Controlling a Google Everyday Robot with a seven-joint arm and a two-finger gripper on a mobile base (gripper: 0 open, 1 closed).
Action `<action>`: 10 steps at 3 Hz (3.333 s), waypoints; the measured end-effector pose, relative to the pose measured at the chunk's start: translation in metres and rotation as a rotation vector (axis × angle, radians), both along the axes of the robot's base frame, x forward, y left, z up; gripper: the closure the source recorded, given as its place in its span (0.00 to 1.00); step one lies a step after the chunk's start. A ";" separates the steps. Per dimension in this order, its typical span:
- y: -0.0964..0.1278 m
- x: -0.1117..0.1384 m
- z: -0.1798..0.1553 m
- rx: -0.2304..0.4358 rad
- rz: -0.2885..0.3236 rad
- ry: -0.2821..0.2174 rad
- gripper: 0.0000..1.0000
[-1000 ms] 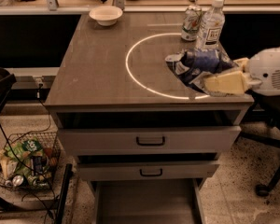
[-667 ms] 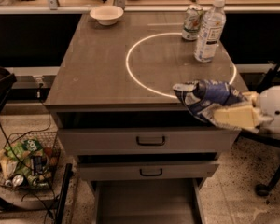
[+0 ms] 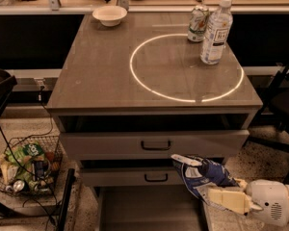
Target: Place blue chip bag into bottom drawer
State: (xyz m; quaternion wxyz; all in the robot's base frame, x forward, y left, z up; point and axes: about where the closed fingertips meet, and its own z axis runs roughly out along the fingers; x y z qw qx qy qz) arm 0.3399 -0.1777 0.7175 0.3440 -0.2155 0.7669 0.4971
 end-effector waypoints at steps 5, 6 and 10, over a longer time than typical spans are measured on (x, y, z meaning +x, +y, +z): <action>-0.008 0.003 -0.213 -0.177 -0.035 0.170 1.00; 0.000 0.008 -0.275 -0.203 0.006 0.204 1.00; 0.094 0.064 -0.407 -0.257 0.049 0.257 1.00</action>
Offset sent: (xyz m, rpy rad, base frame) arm 0.0203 0.0071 -0.0717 -0.1083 0.1198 -0.0459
